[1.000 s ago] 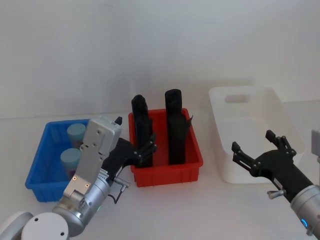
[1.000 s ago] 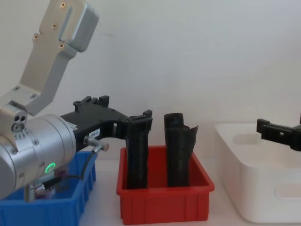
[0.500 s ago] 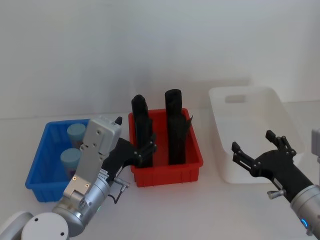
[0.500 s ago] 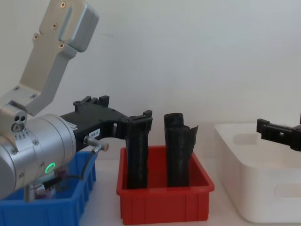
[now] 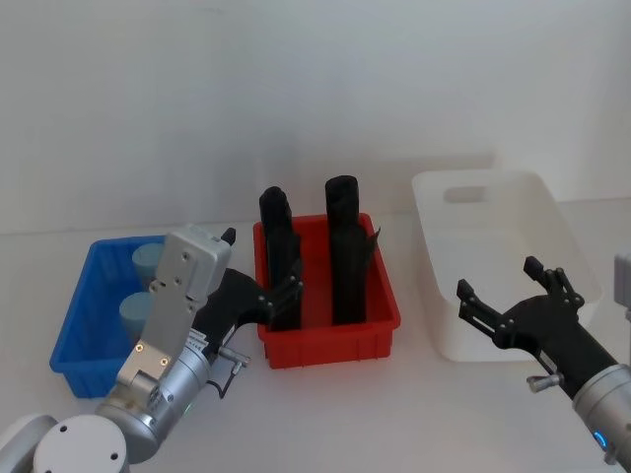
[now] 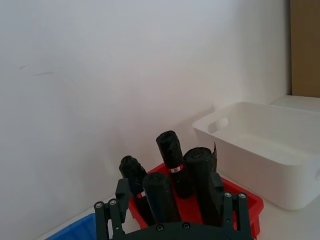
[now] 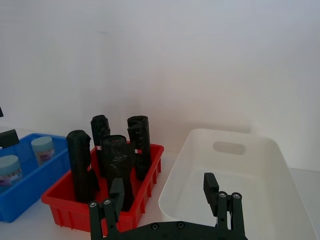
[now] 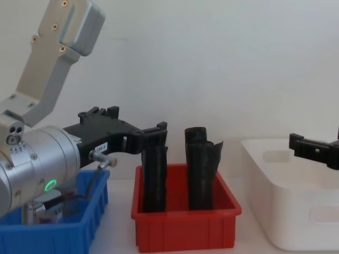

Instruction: Pick the cotton swabs from the blue box and place them into the white box.

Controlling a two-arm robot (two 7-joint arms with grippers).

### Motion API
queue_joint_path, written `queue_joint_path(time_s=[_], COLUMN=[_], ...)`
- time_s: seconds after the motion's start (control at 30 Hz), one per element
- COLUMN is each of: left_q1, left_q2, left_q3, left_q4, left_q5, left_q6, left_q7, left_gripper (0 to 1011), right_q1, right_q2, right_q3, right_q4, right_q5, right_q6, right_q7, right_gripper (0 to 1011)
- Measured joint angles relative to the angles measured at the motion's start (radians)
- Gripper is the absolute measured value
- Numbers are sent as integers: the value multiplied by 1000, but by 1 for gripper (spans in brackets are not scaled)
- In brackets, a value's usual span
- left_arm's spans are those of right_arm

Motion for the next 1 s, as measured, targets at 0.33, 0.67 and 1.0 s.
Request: queue_joint_path(time_s=[0.33,0.67,1.0], left_q1=[-13,-38,-69], left_q2=[17,27,33], left_q3=[-32,-66,-98], left_q4=[16,60,138], left_q5=[-56,-111,-151], left_q6=[26,78,133], left_q7=[-34,-60,-74], left_gripper=[1004,1004,1004], right_q1=[0,0,0], right_q2=[0,0,0], right_q3=[0,0,0], right_q4=[0,0,0], right_q5=[0,0,0], right_q6=[0,0,0], right_q7=[0,0,0], right_gripper=[1002,1002,1002])
